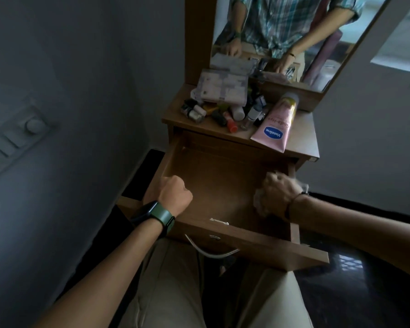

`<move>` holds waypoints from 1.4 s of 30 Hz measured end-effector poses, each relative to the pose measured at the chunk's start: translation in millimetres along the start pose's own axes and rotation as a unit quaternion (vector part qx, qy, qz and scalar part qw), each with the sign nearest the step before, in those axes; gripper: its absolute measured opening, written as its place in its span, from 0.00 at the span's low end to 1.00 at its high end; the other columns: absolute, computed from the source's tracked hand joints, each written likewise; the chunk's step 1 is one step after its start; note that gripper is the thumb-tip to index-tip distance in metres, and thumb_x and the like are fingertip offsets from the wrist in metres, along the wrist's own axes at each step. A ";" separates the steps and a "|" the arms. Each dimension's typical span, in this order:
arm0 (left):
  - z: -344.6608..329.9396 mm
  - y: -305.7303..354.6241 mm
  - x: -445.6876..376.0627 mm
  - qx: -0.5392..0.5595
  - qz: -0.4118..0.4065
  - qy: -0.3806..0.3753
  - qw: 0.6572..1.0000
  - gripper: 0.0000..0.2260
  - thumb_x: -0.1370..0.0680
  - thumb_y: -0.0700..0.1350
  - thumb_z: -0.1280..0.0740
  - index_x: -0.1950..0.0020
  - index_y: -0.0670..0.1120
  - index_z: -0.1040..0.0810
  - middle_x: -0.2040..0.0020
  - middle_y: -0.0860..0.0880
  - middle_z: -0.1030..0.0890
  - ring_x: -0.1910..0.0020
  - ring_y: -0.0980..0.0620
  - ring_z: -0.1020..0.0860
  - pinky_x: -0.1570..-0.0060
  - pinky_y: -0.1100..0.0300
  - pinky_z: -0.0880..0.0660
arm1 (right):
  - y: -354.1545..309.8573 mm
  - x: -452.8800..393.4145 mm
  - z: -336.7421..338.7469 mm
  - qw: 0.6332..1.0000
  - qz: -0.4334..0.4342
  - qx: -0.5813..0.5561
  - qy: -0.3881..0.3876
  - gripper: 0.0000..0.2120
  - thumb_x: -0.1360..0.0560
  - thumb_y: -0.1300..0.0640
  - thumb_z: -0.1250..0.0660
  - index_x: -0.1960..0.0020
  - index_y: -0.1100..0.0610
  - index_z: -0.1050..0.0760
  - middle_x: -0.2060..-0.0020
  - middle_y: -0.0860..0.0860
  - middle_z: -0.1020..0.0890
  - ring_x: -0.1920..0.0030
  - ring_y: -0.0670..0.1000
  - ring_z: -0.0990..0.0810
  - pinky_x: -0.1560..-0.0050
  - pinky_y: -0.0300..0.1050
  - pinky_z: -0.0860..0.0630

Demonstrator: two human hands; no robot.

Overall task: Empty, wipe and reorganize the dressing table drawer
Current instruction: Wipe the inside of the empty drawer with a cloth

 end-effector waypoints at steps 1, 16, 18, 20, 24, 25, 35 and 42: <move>-0.2 -0.1 -0.4 -0.002 -0.001 -0.001 1.000 0.14 0.29 0.32 0.42 0.75 0.41 0.35 0.67 0.41 0.27 0.64 0.45 0.28 0.65 0.55 0.32 | 10.9 -5.4 3.5 0.998 -0.053 0.015 0.037 0.18 0.21 0.54 0.41 0.32 0.57 0.33 0.32 0.56 0.32 0.32 0.58 0.36 0.34 0.49 0.37; -3.7 -3.9 -5.5 -0.011 -0.023 0.010 1.000 0.14 0.28 0.33 0.42 0.75 0.39 0.34 0.58 0.35 0.18 0.57 0.40 0.21 0.58 0.52 0.25 | -29.1 8.9 -24.0 0.991 0.059 -0.063 -0.102 0.10 0.23 0.57 0.42 0.48 0.56 0.23 0.62 0.50 0.23 0.57 0.53 0.23 0.57 0.47 0.21; -5.0 -3.7 -5.2 -0.019 -0.022 0.007 1.000 0.13 0.28 0.34 0.42 0.73 0.39 0.32 0.58 0.35 0.18 0.57 0.39 0.21 0.59 0.53 0.27 | -21.5 7.1 -21.9 0.994 0.042 -0.032 -0.093 0.13 0.22 0.57 0.41 0.40 0.56 0.24 0.46 0.51 0.21 0.49 0.53 0.23 0.55 0.44 0.24; -5.4 -3.0 -4.7 -0.024 -0.016 -0.001 1.000 0.11 0.27 0.34 0.42 0.70 0.37 0.29 0.58 0.35 0.18 0.59 0.41 0.23 0.62 0.55 0.31 | -6.3 -6.0 -22.3 0.995 -0.008 0.066 -0.078 0.15 0.21 0.57 0.43 0.36 0.56 0.28 0.38 0.53 0.23 0.40 0.56 0.24 0.40 0.47 0.29; -4.7 -4.1 -4.9 -0.036 0.002 -0.002 0.999 0.10 0.27 0.35 0.42 0.61 0.33 0.21 0.62 0.40 0.22 0.62 0.45 0.28 0.63 0.59 0.35 | 26.9 -25.6 -0.1 0.980 -0.197 0.032 -0.021 0.22 0.21 0.49 0.43 0.31 0.57 0.35 0.35 0.59 0.29 0.34 0.60 0.31 0.32 0.55 0.37; -5.0 -5.0 -5.7 -0.033 0.005 -0.001 0.999 0.11 0.27 0.35 0.41 0.60 0.33 0.21 0.62 0.40 0.22 0.62 0.45 0.27 0.63 0.59 0.34 | 29.7 -23.0 3.5 0.978 -0.209 0.012 -0.017 0.24 0.21 0.48 0.44 0.29 0.59 0.39 0.32 0.60 0.33 0.31 0.60 0.35 0.29 0.54 0.39; -7.3 -6.0 -7.0 -0.029 0.013 0.004 0.999 0.10 0.25 0.36 0.42 0.61 0.36 0.23 0.58 0.40 0.23 0.61 0.47 0.29 0.63 0.61 0.36 | -21.5 22.6 -7.7 0.990 -0.011 -0.071 -0.122 0.08 0.22 0.57 0.41 0.48 0.56 0.25 0.49 0.52 0.22 0.40 0.52 0.25 0.40 0.44 0.30; -8.8 -6.8 -8.0 -0.043 0.012 0.012 0.999 0.11 0.25 0.39 0.41 0.66 0.38 0.27 0.59 0.37 0.20 0.60 0.42 0.25 0.62 0.59 0.35 | -17.1 11.4 0.8 0.977 0.025 -0.188 -0.093 0.15 0.24 0.52 0.38 0.57 0.66 0.26 0.51 0.62 0.22 0.46 0.50 0.20 0.42 0.40 0.28</move>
Point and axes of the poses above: each hand's wrist, its own x-axis away from the middle knuckle, its own z-axis out of the back of the hand, y = z × x, the point moved 5 cm from there along -x, towards the middle knuckle
